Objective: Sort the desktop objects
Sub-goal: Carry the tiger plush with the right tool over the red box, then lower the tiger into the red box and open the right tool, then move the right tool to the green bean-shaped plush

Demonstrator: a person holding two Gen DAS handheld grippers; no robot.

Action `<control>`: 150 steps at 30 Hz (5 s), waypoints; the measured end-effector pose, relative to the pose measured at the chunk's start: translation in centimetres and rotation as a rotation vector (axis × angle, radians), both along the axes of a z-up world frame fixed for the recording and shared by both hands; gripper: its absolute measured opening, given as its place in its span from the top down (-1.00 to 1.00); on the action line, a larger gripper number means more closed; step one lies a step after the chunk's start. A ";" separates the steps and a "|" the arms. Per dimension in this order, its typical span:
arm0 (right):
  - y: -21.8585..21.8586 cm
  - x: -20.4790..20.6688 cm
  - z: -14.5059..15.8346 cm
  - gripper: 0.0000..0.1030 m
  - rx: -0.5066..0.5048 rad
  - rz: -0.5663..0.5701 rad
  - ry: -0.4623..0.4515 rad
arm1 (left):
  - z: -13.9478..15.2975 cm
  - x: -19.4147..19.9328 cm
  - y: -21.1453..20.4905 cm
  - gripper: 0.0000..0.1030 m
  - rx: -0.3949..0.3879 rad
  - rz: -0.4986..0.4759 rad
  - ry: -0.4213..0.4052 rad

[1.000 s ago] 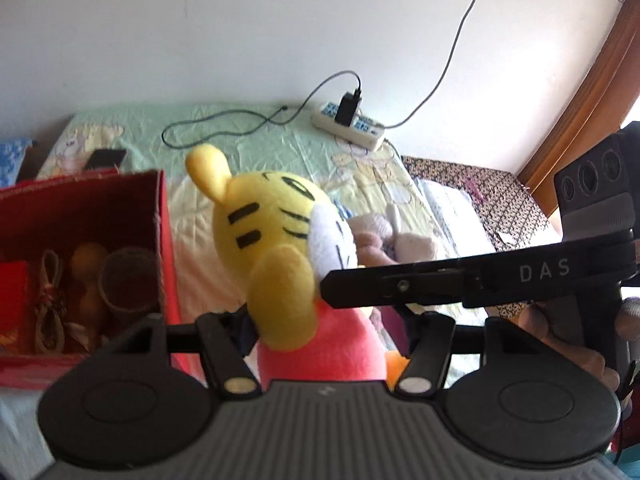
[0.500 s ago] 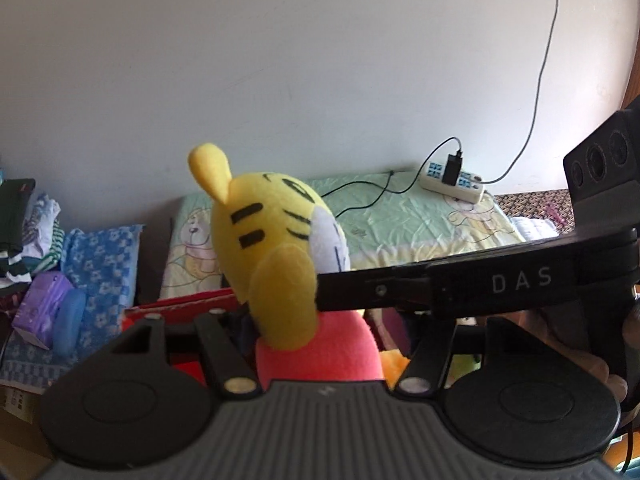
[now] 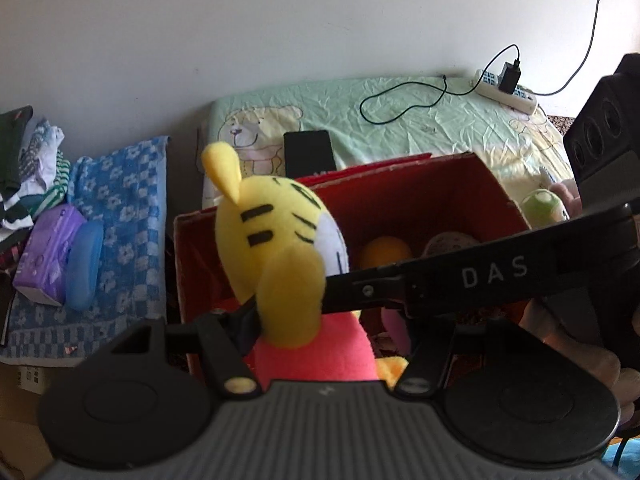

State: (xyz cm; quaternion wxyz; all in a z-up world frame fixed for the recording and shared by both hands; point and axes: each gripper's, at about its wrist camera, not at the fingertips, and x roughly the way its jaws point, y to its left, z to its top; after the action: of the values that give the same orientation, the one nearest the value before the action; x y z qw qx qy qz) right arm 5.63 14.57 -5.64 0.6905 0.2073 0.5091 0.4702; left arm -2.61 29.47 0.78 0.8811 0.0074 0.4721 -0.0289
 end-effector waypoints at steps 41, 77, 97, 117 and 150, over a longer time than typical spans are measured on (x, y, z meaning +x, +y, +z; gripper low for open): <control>2.4 -1.5 -2.2 0.34 0.008 -0.056 0.074 | -1.2 -0.2 1.8 -0.63 0.161 0.014 0.018; 0.3 -0.9 -2.2 0.33 -0.027 -0.129 0.035 | -0.5 -1.0 2.9 -0.88 0.288 0.128 -0.012; -8.9 -2.7 0.4 0.34 0.092 -0.253 -0.089 | 5.4 -3.0 -2.0 -0.88 -0.184 0.083 -0.195; -30.8 0.5 -2.2 0.33 -0.138 -0.467 -0.124 | -2.3 2.5 -26.6 -0.89 -0.169 -0.138 -0.054; -25.8 9.9 -3.9 0.21 -0.420 -0.220 -0.014 | -10.0 11.8 -28.9 -0.18 -0.237 0.066 0.132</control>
State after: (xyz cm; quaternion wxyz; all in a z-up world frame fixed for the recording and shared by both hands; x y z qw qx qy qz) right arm 15.50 -11.28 -9.50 0.7691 0.1102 0.5653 0.2772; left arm 9.21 0.53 -9.17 0.8433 -0.1144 0.5221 -0.0559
